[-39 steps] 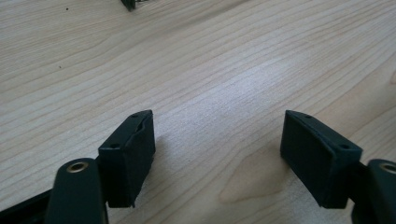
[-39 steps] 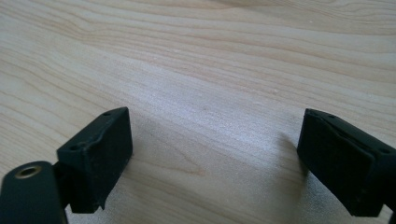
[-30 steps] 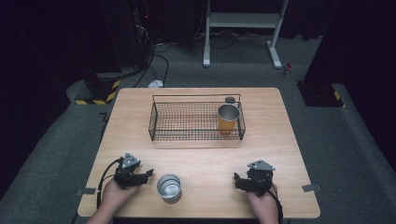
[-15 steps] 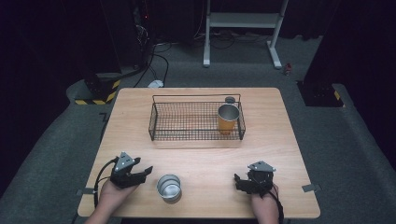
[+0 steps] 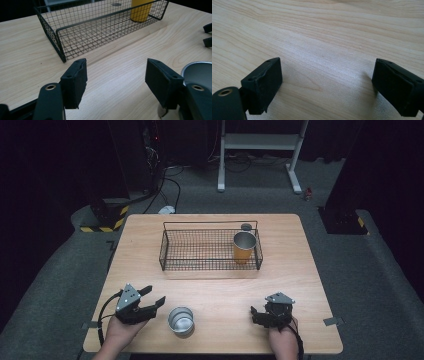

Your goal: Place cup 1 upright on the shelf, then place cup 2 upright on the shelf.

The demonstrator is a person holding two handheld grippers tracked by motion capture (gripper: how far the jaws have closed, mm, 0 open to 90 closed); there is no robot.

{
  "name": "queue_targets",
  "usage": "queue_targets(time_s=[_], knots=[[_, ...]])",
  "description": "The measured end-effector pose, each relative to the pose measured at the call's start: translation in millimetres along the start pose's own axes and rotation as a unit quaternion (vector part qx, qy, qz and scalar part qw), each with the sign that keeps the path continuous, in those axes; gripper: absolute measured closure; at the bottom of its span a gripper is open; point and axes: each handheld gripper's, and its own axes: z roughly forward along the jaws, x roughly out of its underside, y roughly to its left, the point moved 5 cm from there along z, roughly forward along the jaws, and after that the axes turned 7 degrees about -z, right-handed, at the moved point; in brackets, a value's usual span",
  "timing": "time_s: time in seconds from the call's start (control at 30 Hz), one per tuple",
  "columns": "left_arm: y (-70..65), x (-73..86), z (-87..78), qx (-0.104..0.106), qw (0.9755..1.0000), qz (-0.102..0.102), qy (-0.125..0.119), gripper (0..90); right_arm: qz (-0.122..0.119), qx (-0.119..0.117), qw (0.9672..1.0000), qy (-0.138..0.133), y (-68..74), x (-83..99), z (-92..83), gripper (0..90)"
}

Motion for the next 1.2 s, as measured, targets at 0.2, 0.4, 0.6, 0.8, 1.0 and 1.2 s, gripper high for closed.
queue_targets(time_s=[0.2,0.4,0.6,0.8,1.0,1.2], knots=[[-4.9,-2.6,-1.5,0.019,0.9998,-0.009,0.000,33.6,-0.003,-0.002,1.0000,0.000,0.2,-0.5,0.3,9.4],[-9.8,-5.9,-2.3,0.039,0.9989,-0.025,-0.009,30.6,-0.003,-0.004,1.0000,0.001,0.6,-0.8,0.6,9.3],[-19.1,-4.9,-2.7,0.065,0.9973,-0.033,-0.003,24.1,-0.004,-0.005,1.0000,0.000,0.6,-1.1,1.0,9.3],[-34.2,-5.6,-7.6,0.090,0.9958,-0.019,-0.002,18.1,-0.004,-0.005,1.0000,0.000,0.6,-1.1,1.1,9.3],[-51.3,-6.6,-6.7,0.118,0.9928,-0.020,-0.003,15.1,-0.006,-0.006,1.0000,0.000,0.7,-1.4,1.3,9.3],[-63.0,-3.5,-2.5,0.134,0.9909,-0.004,0.005,13.3,-0.006,-0.006,1.0000,0.000,0.7,-1.4,1.3,9.3]])
